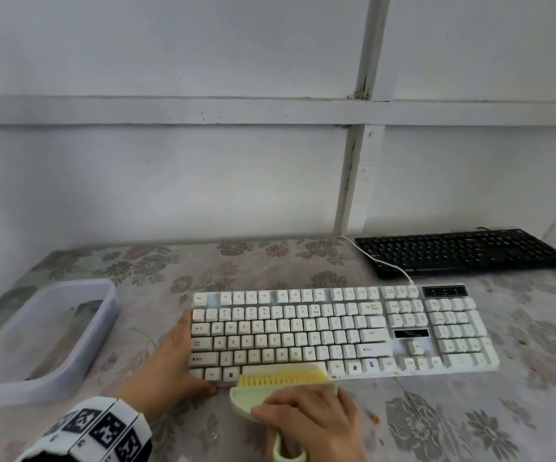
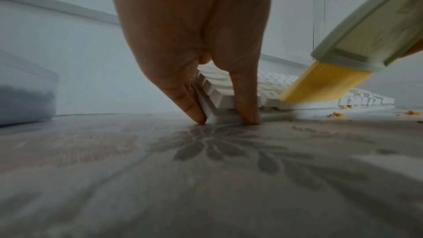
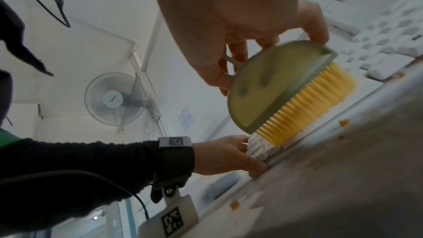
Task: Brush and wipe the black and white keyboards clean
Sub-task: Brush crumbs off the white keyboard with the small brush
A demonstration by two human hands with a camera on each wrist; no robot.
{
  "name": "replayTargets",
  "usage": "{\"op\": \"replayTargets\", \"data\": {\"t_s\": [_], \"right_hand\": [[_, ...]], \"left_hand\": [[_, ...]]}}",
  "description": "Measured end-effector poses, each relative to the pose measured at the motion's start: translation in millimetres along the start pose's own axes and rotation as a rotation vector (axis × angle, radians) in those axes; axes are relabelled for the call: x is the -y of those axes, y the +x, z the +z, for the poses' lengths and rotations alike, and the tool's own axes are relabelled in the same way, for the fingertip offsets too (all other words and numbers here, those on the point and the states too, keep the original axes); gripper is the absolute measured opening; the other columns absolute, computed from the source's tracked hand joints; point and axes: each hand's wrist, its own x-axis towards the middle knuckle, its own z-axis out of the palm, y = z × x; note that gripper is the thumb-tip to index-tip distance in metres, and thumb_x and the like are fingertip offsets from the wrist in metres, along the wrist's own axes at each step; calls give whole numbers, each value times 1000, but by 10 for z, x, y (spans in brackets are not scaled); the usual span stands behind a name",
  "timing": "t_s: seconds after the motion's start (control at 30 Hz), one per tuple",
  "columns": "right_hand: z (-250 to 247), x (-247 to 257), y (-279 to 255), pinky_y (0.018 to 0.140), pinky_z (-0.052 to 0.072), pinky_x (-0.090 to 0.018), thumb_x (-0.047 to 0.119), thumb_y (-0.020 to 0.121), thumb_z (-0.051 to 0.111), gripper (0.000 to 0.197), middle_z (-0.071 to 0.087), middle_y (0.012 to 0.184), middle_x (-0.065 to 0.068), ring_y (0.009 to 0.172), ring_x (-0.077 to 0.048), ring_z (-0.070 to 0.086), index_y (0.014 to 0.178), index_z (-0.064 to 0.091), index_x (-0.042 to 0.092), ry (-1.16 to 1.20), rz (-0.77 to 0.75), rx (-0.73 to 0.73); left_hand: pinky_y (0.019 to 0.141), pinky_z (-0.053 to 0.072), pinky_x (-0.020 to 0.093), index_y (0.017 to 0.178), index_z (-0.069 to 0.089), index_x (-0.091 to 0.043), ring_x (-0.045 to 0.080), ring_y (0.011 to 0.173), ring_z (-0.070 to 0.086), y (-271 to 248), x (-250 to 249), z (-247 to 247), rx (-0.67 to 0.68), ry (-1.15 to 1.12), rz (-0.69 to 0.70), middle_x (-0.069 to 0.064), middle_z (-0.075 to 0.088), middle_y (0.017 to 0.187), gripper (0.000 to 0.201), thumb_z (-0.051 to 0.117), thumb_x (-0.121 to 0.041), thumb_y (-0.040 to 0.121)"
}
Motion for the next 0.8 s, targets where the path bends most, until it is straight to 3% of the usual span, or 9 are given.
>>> {"op": "replayTargets", "data": {"t_s": [0.1,0.13,0.2,0.27,0.33,0.4,0.5,0.57,0.8], "right_hand": [[-41,-141,3,90,35,-36,75,83,32,39,57,79,28,83,8,46,86,57,46,-17,54,-98],[-70,-197,8,85,42,-48,69,81,42,30,59,77,27,81,7,47,84,59,45,-20,82,-141],[-122,-253,13,69,50,-55,59,72,54,19,60,75,26,78,6,50,81,60,44,-23,105,-184],[-155,-212,7,77,47,-50,69,82,44,29,60,75,27,79,8,50,82,61,45,-8,78,-164],[-164,-142,-15,88,37,-34,75,84,32,40,58,79,28,83,10,50,86,59,47,46,30,-97],[-139,-141,-36,82,35,-23,75,84,33,38,58,83,28,87,10,50,90,58,47,64,-11,-68],[-129,-322,-55,88,39,-35,63,84,47,22,60,80,29,85,10,50,88,60,46,57,35,-169],[-209,-449,-78,77,48,-51,45,69,58,16,61,77,27,80,8,51,85,61,44,9,102,-237],[-393,-492,-92,74,42,-30,39,61,60,18,61,75,30,78,8,56,77,64,44,68,96,-229]], "left_hand": [[93,32,12,133,16,-37,-3,118,37,6,18,13,-4,-8,-13,-33,29,122,104,81,-26,53],[93,32,13,133,15,-38,-2,118,38,7,26,18,-8,-7,-18,-30,32,122,104,81,-25,53],[93,33,14,132,15,-40,-1,117,39,12,37,27,-18,-9,-22,-28,33,122,104,82,-23,53],[97,34,17,133,16,-39,-2,118,39,14,38,26,-9,-28,-22,-30,33,123,105,81,-25,51],[97,34,17,132,18,-40,-2,119,39,16,41,20,0,-40,-15,-33,31,123,105,78,-31,46],[95,35,17,132,18,-40,-2,119,39,17,44,19,-1,-40,-17,-32,32,124,105,73,-38,42],[91,36,16,134,18,-39,-3,117,41,22,64,27,-4,-49,-26,-30,35,125,106,76,-33,45],[90,36,16,133,18,-40,-3,116,42,20,70,33,-2,-52,-31,-32,34,123,105,77,-32,45],[97,36,21,132,15,-42,0,119,40,23,60,30,1,-54,-45,-28,36,126,109,75,-39,42]]}}
